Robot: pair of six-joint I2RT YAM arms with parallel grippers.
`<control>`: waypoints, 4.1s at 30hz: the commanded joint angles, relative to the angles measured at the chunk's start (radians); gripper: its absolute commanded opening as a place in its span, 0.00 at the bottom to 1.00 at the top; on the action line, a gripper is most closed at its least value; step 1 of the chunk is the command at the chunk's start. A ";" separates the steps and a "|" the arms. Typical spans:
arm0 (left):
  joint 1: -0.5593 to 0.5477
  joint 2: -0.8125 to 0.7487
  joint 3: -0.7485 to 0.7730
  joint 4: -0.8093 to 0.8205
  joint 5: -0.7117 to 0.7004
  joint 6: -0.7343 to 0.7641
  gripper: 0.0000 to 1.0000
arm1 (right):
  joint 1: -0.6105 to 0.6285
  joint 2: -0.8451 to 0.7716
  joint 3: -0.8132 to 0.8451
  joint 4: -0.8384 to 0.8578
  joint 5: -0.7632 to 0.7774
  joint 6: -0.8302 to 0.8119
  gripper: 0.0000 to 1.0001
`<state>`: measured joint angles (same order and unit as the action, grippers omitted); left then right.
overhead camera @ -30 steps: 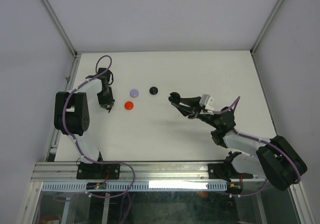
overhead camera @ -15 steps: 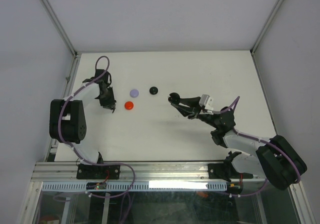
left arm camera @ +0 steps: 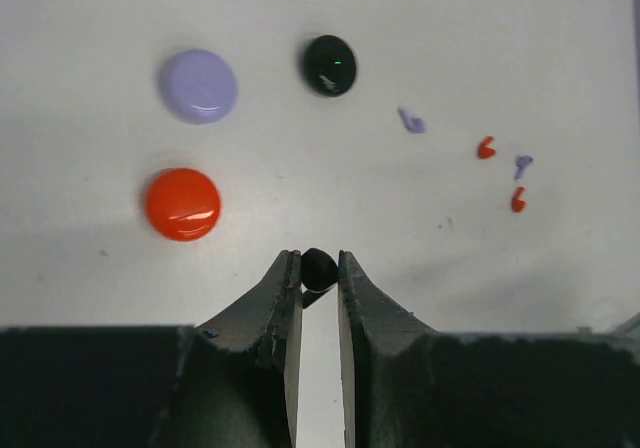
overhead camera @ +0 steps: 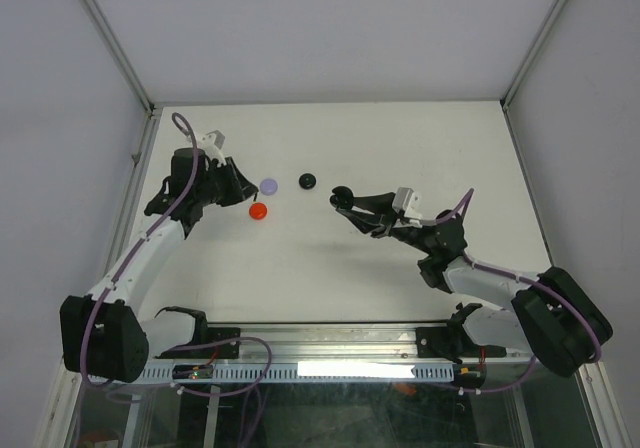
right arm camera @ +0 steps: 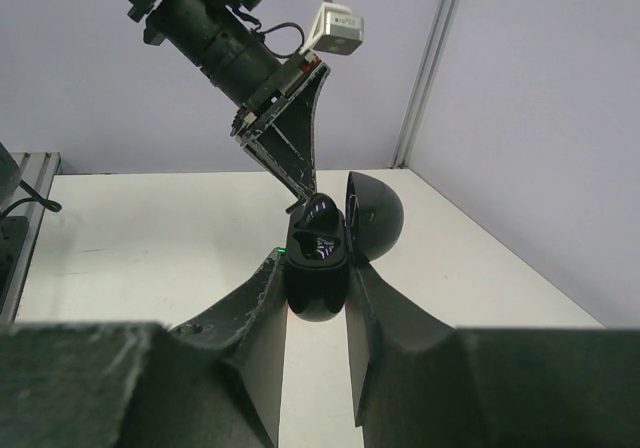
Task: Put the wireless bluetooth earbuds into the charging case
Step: Pick up the earbud from the center of the board, then place the earbud in the charging case.
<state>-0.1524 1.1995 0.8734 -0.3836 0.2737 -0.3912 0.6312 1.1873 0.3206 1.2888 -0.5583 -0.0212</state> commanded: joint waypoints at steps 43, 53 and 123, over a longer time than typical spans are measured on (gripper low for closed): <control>-0.539 -0.158 -0.200 0.956 0.124 -0.033 0.07 | 0.096 0.126 0.092 0.181 0.091 0.056 0.00; -0.552 -0.155 -0.192 0.935 0.111 -0.002 0.07 | 0.100 0.117 0.096 0.167 0.066 0.053 0.00; -0.553 -0.132 0.084 0.344 0.168 0.090 0.04 | 0.105 0.108 0.083 0.168 0.066 0.039 0.00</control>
<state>-0.7006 1.0615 0.9081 0.0074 0.4217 -0.3275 0.7307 1.3190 0.3878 1.3811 -0.4866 0.0315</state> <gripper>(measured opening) 0.159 0.280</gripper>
